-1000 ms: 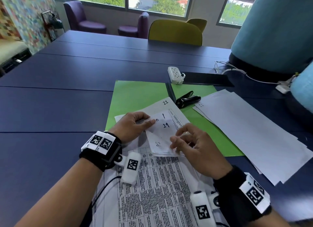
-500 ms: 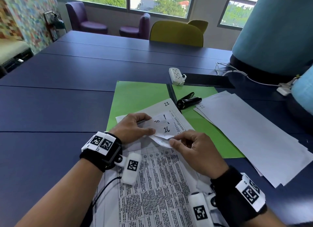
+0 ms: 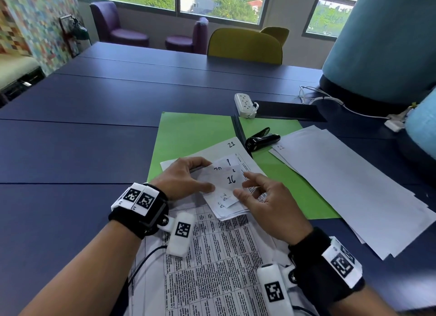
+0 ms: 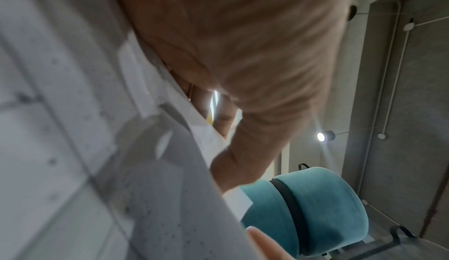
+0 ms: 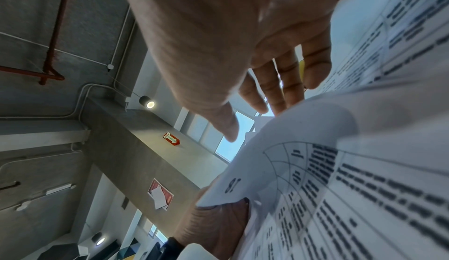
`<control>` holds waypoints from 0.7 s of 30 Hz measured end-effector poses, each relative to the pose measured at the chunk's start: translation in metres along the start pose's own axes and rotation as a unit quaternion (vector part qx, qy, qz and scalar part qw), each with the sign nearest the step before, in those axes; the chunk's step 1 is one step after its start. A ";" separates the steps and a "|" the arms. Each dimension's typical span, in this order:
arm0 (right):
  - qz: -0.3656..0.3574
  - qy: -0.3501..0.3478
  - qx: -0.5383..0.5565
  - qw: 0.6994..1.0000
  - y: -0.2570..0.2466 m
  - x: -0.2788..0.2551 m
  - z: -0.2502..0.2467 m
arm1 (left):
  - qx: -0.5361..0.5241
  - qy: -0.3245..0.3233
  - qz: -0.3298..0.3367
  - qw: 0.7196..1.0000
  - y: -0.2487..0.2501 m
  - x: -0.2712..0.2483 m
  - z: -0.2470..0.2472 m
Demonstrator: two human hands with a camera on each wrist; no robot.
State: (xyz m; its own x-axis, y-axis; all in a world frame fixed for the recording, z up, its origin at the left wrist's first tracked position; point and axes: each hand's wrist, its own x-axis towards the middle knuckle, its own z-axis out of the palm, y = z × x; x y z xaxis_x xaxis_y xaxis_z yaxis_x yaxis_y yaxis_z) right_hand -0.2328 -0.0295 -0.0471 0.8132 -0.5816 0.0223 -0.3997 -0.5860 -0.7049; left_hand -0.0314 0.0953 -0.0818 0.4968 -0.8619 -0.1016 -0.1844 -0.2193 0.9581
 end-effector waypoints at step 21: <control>-0.043 -0.024 -0.041 0.998 0.001 -0.002 0.003 | -0.025 0.019 -0.005 0.999 -0.001 0.002 0.005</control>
State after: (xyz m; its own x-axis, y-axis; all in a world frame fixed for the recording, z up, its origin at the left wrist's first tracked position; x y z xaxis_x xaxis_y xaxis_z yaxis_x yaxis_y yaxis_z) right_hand -0.2332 -0.0274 -0.0504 0.8644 -0.5008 0.0439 -0.3601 -0.6777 -0.6411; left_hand -0.0350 0.0916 -0.0845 0.5306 -0.8414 -0.1024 -0.1369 -0.2043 0.9693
